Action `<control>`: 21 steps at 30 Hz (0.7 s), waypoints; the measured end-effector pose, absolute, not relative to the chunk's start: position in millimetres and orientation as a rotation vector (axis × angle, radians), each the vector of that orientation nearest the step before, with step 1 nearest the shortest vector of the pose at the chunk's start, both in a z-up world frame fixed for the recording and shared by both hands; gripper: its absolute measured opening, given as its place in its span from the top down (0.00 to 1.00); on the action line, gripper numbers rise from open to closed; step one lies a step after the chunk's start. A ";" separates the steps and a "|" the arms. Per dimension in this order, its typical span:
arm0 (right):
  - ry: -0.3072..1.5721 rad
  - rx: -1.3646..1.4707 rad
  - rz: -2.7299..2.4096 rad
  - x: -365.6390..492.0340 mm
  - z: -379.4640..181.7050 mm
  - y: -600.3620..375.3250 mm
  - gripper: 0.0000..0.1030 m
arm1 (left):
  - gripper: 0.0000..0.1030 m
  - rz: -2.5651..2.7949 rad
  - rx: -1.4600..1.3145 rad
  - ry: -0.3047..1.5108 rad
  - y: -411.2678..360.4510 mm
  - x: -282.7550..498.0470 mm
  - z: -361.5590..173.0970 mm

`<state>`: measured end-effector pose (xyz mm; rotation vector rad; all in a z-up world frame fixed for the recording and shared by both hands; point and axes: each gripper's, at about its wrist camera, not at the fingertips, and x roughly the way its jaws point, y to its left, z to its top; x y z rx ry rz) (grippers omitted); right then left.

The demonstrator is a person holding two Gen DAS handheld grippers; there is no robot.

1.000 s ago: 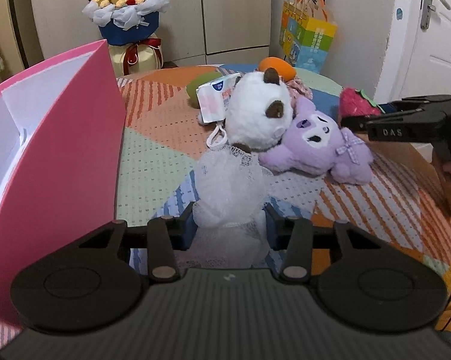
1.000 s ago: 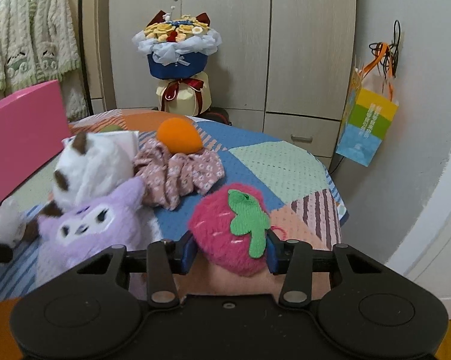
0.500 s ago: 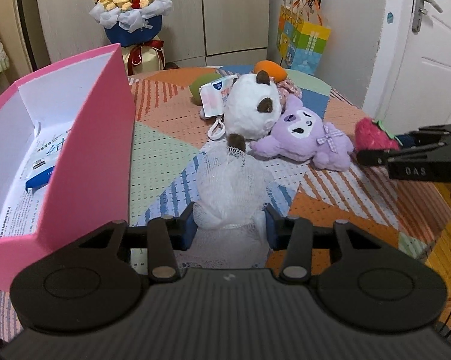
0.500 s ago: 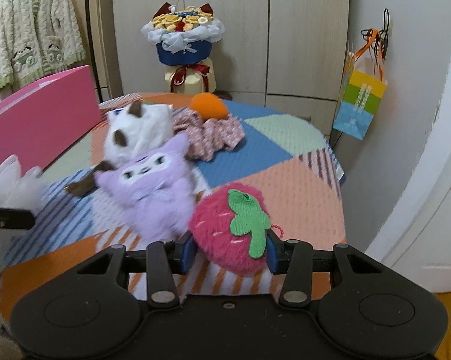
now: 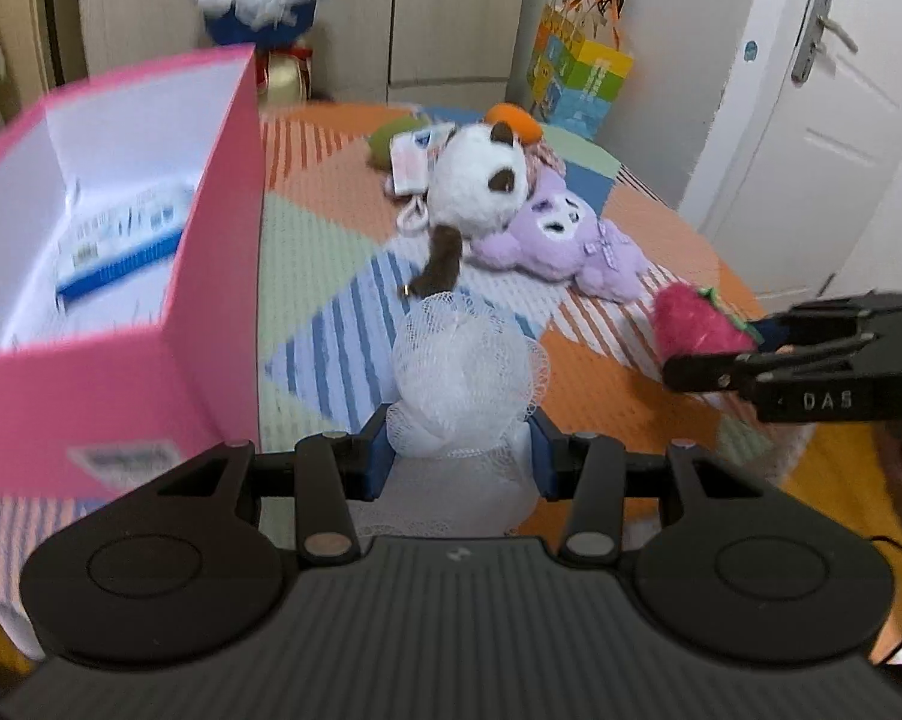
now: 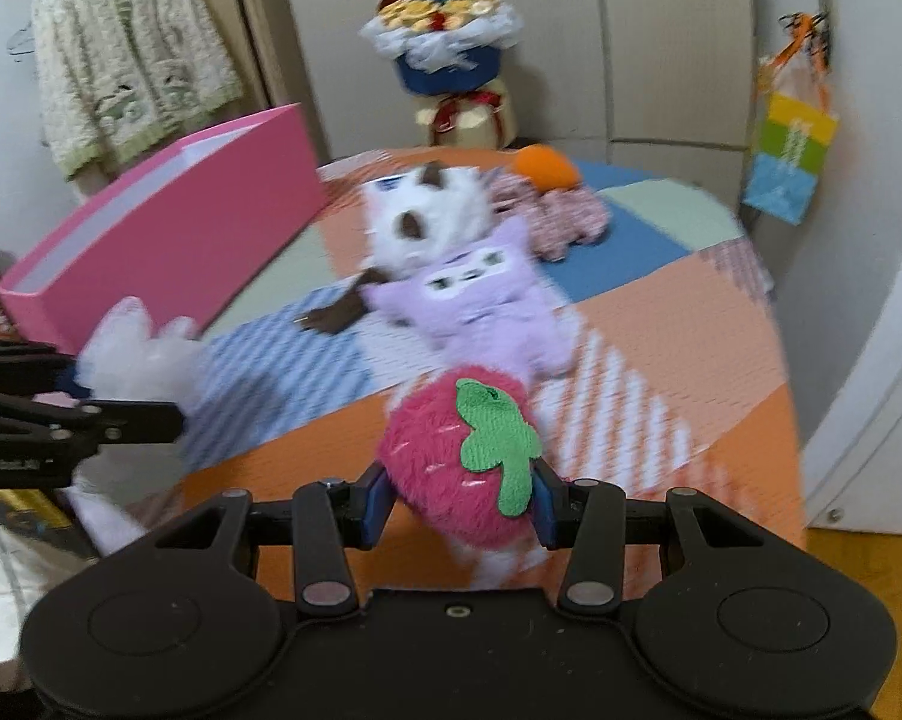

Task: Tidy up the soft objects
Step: 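Carry the bath puff and strawberry plush into the pink box and release both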

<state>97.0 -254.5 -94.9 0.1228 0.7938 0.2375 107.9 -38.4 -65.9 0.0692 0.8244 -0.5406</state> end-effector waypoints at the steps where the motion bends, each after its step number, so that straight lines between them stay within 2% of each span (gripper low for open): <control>1: 0.802 0.136 0.271 95.3 -92.7 -249.6 0.51 | 0.57 -0.552 0.049 0.846 -32.3 107.8 -64.8; 8: 0.871 0.198 0.427 88.6 -75.1 -212.4 0.51 | 0.57 -0.583 -0.053 1.013 9.6 110.2 -60.0; 21: 0.883 0.099 0.636 90.6 -31.6 -125.7 0.51 | 0.57 -0.477 0.015 0.998 82.3 89.3 -30.0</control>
